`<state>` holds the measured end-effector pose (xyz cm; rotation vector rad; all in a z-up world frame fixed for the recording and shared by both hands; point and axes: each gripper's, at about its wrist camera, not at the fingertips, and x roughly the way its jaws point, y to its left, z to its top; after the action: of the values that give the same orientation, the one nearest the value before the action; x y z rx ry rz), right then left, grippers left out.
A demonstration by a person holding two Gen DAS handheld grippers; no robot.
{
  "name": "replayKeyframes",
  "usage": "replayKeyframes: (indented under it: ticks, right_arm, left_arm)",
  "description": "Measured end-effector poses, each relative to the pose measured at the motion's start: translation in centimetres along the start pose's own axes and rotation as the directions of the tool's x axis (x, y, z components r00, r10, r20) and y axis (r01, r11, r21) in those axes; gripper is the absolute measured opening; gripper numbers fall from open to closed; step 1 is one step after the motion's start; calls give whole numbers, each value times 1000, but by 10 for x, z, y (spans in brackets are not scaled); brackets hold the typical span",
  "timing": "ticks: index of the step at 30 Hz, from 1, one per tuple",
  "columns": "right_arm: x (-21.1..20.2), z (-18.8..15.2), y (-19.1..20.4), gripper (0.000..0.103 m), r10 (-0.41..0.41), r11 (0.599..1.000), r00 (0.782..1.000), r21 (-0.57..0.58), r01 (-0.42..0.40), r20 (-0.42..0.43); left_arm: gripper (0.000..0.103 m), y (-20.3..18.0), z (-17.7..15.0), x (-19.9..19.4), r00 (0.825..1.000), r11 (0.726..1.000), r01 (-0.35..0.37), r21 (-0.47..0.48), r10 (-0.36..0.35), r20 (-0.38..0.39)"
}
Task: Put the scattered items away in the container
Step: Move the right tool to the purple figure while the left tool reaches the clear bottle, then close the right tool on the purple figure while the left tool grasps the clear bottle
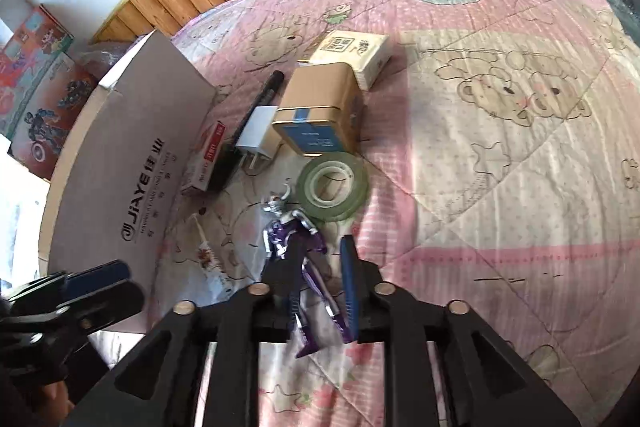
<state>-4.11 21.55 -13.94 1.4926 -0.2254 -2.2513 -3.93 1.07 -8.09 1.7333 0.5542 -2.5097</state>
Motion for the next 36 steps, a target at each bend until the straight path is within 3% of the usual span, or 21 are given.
replayKeyframes:
  ticks: [1,2,4,6,7,8,13,16,20,24,28,30,31,36]
  right_arm:
    - [2,-1,6,55,11,1000,1000,-18,-11,-5]
    - [7,-3,14,65,9,999,1000,-54,-10,-16]
    - [23,-6,36,65,-49,990,998,-135,42,-49]
    - [36,-10,42,62,-114,978,991,-183,100,-63]
    - [36,-10,44,48,-144,970,988,-207,131,-49]
    - [36,-9,46,42,-173,961,984,-228,156,-53]
    - [29,-7,33,41,-151,972,987,-190,137,-61]
    - [26,-6,33,41,-158,973,986,-181,146,-55]
    - [31,-7,32,42,-153,977,986,-159,141,-71]
    - [30,-7,28,44,-126,987,990,-105,120,-55]
    - [27,-6,20,44,-75,997,996,-35,73,-41]
    - [28,-5,21,40,-77,996,996,-41,75,-44]
    - [29,-3,24,29,-91,994,995,-59,89,-42]
    - [24,-8,25,20,-75,995,997,-72,72,-27]
  left_arm:
    - [50,0,2,5,1000,1000,0,-9,0,3]
    - [50,0,4,12,1000,1000,-14,-15,14,4]
    - [50,2,8,27,999,999,-39,-25,39,-7]
    - [50,6,10,42,997,997,-69,-43,68,-20]
    - [50,7,10,49,997,996,-75,-47,73,-30]
    - [50,8,9,56,996,996,-77,-47,75,-42]
    - [55,8,0,58,997,997,-73,-15,73,12]
    - [33,7,-7,57,992,992,-115,55,112,52]
    - [20,20,-15,53,994,995,-79,60,74,85]
    - [18,29,-18,50,995,998,-40,38,37,89]
    - [18,27,-27,45,994,996,-60,64,54,97]
    - [18,24,-28,43,993,993,-79,88,71,97]
    - [18,23,-29,42,992,990,-93,108,83,96]
    - [18,16,-22,38,990,974,-141,179,134,55]
